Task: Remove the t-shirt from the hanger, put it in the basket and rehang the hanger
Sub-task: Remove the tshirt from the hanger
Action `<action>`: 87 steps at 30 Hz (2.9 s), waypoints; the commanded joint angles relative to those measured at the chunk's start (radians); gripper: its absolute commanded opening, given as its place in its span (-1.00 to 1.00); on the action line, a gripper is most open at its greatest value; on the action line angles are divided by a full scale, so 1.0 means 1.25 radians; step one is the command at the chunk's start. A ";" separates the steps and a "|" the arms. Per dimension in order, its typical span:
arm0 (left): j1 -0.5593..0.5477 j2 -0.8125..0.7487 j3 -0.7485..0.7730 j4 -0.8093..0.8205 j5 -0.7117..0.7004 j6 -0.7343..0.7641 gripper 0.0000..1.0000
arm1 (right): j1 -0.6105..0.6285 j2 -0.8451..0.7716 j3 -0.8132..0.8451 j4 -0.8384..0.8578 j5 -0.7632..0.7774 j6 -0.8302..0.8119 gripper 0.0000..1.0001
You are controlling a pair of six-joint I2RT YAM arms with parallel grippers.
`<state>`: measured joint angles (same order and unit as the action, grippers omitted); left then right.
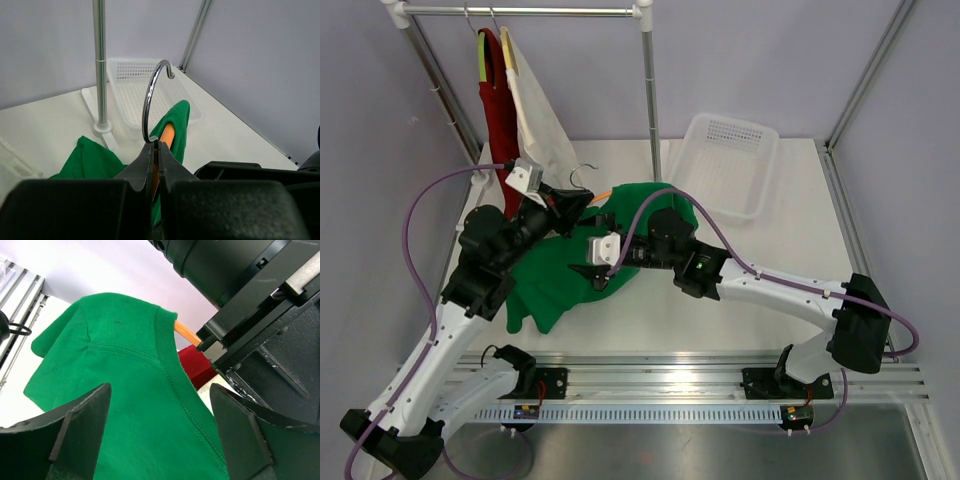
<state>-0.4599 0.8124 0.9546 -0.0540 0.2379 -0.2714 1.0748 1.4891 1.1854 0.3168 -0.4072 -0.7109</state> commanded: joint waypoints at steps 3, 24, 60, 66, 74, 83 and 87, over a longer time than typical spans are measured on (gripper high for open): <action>-0.004 -0.024 0.024 0.076 -0.009 -0.015 -1.00 | 0.007 0.028 0.031 0.035 0.012 -0.018 0.71; -0.004 -0.027 0.018 0.130 0.018 -0.012 -1.00 | 0.007 0.016 0.036 0.095 0.157 0.095 -0.99; -0.005 0.035 -0.013 0.330 0.076 0.013 -1.00 | -0.200 -0.155 0.062 -0.001 0.328 0.399 -0.99; -0.006 0.029 -0.049 0.383 0.093 0.017 -1.00 | -0.200 -0.185 0.026 -0.027 0.216 0.405 0.08; -0.008 0.028 -0.025 0.318 0.093 0.043 -1.00 | -0.198 -0.201 0.016 -0.074 0.235 0.415 0.64; -0.008 0.026 0.003 0.252 0.069 0.049 -1.00 | -0.198 -0.183 0.053 -0.144 0.346 0.434 0.72; -0.008 0.016 0.008 0.246 0.053 0.031 -1.00 | -0.200 -0.175 0.060 -0.205 0.344 0.428 0.75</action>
<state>-0.4644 0.8608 0.8974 0.1913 0.3328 -0.2276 0.8326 1.2633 1.2083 0.1162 -0.0227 -0.1829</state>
